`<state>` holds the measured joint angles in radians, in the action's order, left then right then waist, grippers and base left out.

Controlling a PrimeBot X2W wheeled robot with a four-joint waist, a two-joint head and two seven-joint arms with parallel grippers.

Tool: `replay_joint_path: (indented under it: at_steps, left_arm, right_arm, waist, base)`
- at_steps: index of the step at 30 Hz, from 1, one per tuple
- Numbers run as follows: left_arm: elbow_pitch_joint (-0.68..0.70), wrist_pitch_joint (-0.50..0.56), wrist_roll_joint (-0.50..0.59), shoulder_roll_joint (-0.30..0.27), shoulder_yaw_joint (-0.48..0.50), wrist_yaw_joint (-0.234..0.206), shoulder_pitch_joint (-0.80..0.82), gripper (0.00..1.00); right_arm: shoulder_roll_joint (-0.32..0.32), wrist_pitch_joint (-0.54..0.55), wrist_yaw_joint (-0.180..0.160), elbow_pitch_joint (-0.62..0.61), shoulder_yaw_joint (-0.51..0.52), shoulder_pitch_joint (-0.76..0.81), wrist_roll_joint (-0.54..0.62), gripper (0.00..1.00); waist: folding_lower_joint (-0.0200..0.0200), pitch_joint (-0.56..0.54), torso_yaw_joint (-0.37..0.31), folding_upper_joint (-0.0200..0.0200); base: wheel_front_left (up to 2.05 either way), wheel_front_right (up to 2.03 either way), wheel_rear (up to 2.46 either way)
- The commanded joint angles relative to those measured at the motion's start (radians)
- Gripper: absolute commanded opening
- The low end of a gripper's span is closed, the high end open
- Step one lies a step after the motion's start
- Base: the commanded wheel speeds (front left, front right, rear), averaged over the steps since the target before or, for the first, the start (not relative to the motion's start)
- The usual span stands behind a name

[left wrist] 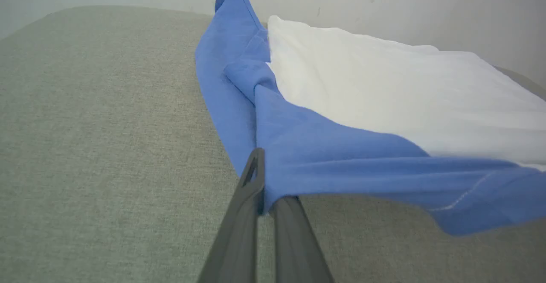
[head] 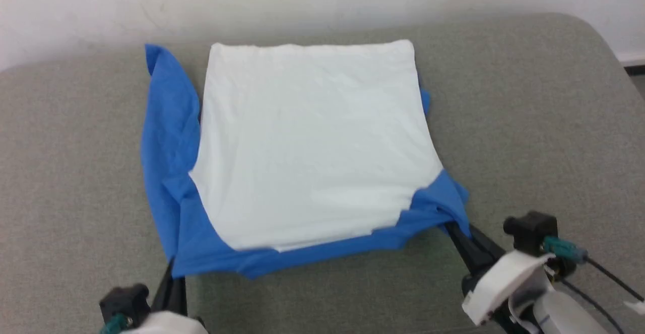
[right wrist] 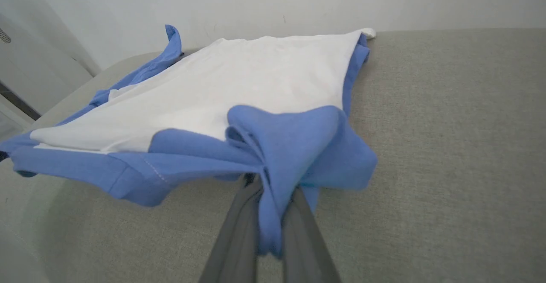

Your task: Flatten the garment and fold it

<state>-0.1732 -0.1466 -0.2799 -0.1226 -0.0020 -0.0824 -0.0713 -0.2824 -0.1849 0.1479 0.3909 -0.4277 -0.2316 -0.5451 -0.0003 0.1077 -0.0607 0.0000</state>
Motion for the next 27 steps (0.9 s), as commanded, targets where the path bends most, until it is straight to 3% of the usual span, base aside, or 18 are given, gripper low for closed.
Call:
replay_joint_path:
  at_steps: [1,14,27]
  left_arm:
    - [0.012,0.015,0.002,-0.019,0.028,-0.038,-0.045,0.00]
    - [0.096,0.166,-0.038,0.019,-0.019,-0.065,-0.287,0.00]
    - [0.143,0.136,-0.057,0.019,-0.021,-0.060,-0.274,0.00]
  right_arm:
    - [-0.037,0.009,-0.017,-0.013,0.053,0.037,0.019,0.00]
    - [0.055,0.162,-0.017,-0.239,0.280,0.438,0.273,0.00]
    - [0.112,0.188,-0.017,-0.300,0.338,0.492,0.320,0.00]
  waist:
    - [0.0003,-0.049,0.004,0.0000]
    - [0.0003,-0.108,0.033,0.0000]
    - [0.0003,-0.131,0.050,0.0000]
  base:
    - [0.00,0.00,0.00]
    - [0.00,0.00,0.00]
    - [0.00,0.00,0.00]
